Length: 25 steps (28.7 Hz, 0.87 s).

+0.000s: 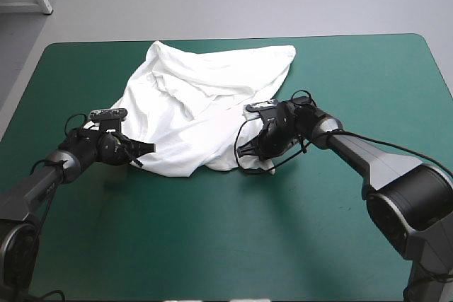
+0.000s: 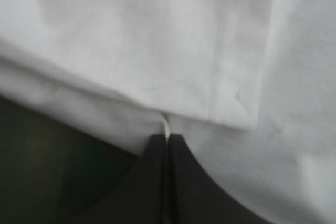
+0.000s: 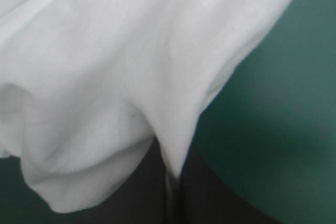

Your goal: Fold the cloth

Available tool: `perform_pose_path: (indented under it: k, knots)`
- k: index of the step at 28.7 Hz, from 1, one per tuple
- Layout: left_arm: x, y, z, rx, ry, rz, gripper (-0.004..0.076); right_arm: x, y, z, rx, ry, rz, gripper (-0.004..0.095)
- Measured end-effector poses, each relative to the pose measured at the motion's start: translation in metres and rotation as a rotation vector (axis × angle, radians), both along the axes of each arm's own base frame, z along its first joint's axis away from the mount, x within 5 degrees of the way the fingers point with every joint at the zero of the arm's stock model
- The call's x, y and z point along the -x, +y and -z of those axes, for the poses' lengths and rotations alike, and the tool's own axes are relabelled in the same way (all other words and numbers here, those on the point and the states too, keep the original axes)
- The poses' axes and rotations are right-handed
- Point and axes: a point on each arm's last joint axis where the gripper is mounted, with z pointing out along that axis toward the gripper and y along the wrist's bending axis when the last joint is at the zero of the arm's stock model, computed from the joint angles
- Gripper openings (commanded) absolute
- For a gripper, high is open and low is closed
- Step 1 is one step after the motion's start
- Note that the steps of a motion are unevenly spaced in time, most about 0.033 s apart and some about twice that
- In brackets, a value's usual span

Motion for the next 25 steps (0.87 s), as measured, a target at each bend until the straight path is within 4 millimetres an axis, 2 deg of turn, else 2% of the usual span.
perform_pose_path:
  k: [2,4,8,13,16,20,22,24,25]
  knots:
    - [0.005,0.001,-0.016,-0.008,0.003,-0.002,-0.0010,0.004,-0.004,-0.010,0.024,-0.024,0.001,-0.0010]
    - [0.006,0.002,-0.045,-0.009,-0.060,0.005,-0.0010,0.009,-0.010,-0.032,0.029,-0.083,0.013,-0.0010]
    - [0.011,0.003,-0.122,-0.018,-0.230,0.030,-0.0010,0.026,-0.028,-0.106,-0.006,-0.271,0.051,-0.0010]
    - [0.033,0.006,-0.224,-0.046,-0.430,0.062,-0.0010,0.059,-0.056,-0.200,-0.067,-0.506,0.107,-0.0014]
    - [0.054,0.009,-0.282,-0.059,-0.547,0.072,-0.0010,0.086,-0.076,-0.262,-0.136,-0.678,0.138,-0.0014]
    - [0.093,0.014,-0.355,-0.070,-0.753,0.076,-0.0010,0.131,-0.108,-0.340,-0.218,-0.934,0.187,-0.0014]
    - [0.112,0.016,-0.380,-0.075,-0.843,0.077,-0.0010,0.151,-0.124,-0.367,-0.241,-1.044,0.213,-0.0014]
    - [0.137,0.019,-0.407,-0.084,-0.962,0.078,-0.0010,0.177,-0.143,-0.396,-0.271,-1.173,0.250,-0.0014]
    - [0.158,0.022,-0.426,-0.094,-1.058,0.077,-0.0010,0.201,-0.160,-0.419,-0.296,-1.282,0.283,-0.0014]
